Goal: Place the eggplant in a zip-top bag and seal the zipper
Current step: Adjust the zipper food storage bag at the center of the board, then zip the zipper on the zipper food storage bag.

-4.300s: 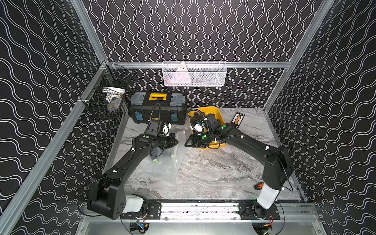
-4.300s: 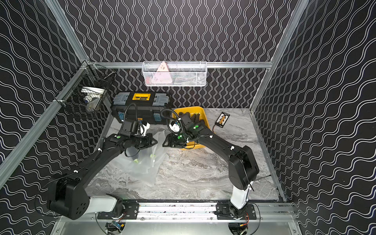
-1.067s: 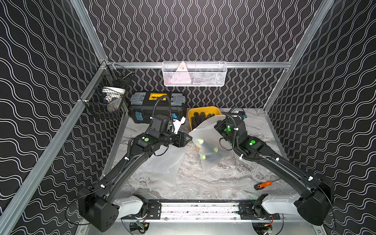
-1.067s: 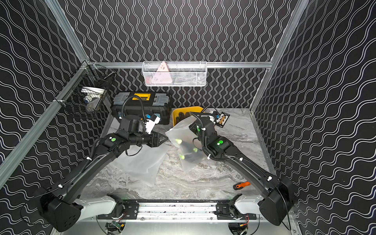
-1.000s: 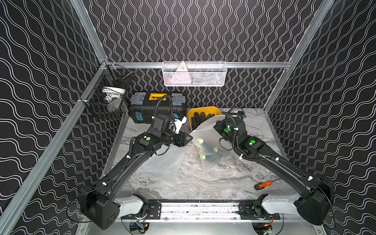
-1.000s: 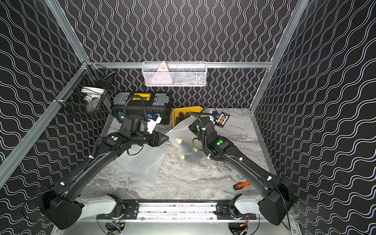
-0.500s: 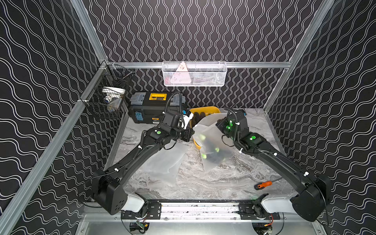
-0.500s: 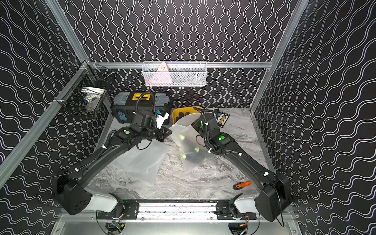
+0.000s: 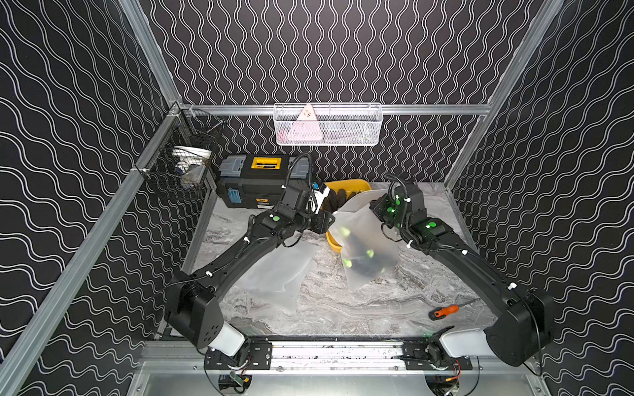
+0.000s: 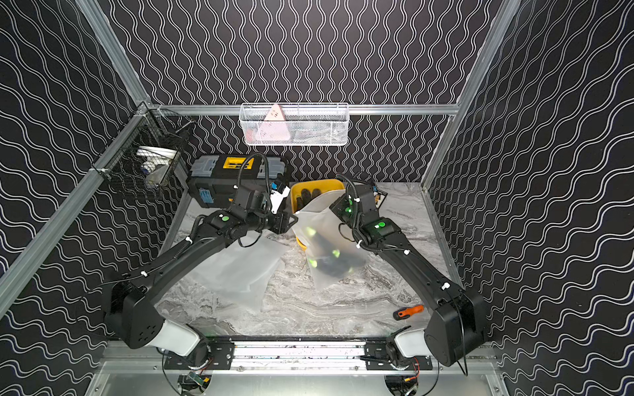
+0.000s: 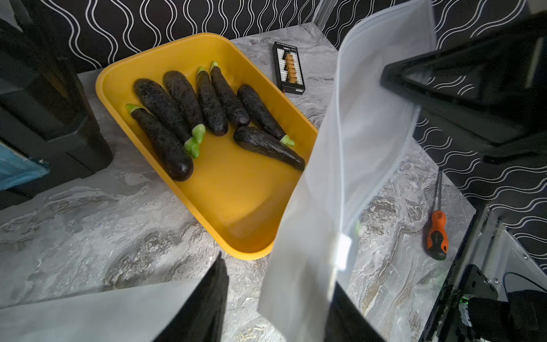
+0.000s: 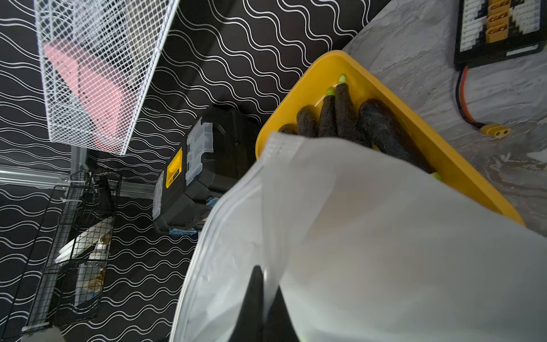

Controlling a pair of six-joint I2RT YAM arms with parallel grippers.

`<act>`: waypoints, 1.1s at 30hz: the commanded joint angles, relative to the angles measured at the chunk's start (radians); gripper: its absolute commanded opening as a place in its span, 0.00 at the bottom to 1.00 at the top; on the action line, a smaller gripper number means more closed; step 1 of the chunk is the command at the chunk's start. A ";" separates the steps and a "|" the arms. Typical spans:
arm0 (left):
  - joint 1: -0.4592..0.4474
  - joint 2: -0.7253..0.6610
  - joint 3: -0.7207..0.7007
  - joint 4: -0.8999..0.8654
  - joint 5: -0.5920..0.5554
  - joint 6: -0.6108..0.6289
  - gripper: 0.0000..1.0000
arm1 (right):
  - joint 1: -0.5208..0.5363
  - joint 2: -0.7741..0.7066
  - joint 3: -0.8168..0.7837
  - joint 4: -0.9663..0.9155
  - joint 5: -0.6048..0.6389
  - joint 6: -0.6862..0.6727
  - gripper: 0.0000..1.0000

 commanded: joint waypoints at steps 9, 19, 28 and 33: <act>-0.004 -0.004 -0.019 0.084 0.103 0.062 0.04 | -0.048 0.023 0.023 -0.011 -0.068 -0.011 0.00; -0.005 0.004 -0.013 0.056 0.129 0.086 0.00 | -0.077 0.009 0.157 -0.145 -0.251 -0.435 0.56; -0.007 0.065 0.093 -0.071 0.331 0.212 0.00 | -0.084 0.093 0.302 -0.360 -0.775 -1.207 0.58; -0.007 0.098 0.145 -0.128 0.410 0.252 0.00 | -0.091 0.089 0.322 -0.489 -0.880 -1.562 0.58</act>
